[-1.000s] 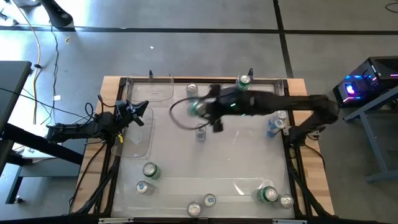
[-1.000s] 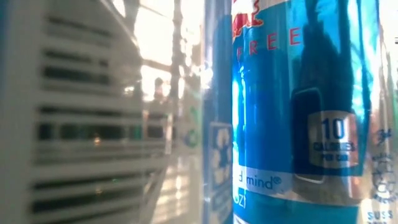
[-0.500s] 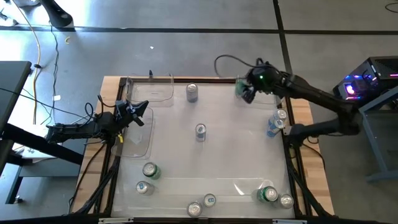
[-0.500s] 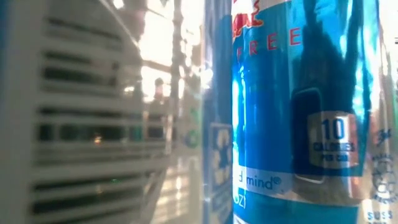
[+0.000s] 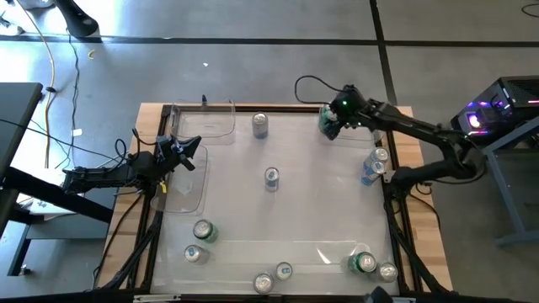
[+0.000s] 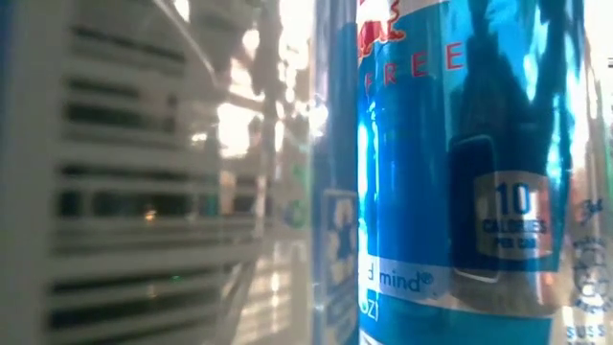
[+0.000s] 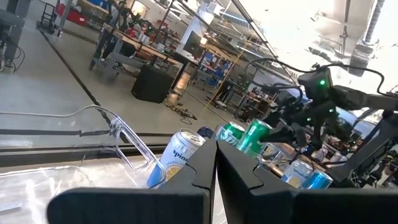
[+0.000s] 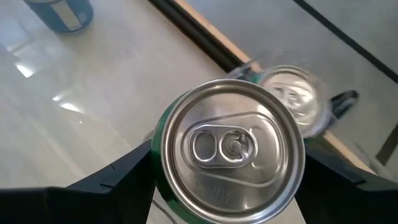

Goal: Sort soda cans
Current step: Put the center green soda can into the top right transparent bin

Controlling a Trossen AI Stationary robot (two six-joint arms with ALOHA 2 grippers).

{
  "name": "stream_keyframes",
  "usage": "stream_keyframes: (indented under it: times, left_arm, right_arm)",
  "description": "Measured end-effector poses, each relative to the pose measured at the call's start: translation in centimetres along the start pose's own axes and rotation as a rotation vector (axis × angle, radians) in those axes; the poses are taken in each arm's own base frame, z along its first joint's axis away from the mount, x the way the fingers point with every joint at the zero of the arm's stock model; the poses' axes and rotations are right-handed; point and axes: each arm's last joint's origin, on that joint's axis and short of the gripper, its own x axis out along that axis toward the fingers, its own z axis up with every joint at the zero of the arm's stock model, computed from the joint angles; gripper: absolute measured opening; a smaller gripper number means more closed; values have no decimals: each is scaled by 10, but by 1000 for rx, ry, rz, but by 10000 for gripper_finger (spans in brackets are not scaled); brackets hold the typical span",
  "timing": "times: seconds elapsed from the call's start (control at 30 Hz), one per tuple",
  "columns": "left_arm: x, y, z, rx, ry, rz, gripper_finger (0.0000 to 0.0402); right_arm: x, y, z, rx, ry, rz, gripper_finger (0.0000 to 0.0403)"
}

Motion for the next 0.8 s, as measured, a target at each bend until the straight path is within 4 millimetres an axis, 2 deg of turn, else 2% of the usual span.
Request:
stream_keyframes:
  times: [0.37, 0.63, 0.8]
  left_arm:
    - [0, 0, 0, -9, 0, 0, 10]
    - [0, 0, 0, -9, 0, 0, 10]
    - [0, 0, 0, -10, 0, -1, 10]
  right_arm:
    - [41, 5, -4, -24, 106, 27, 292]
    - [43, 5, -5, -33, 115, 29, 321]
    - [43, 5, -5, -34, 117, 35, 325]
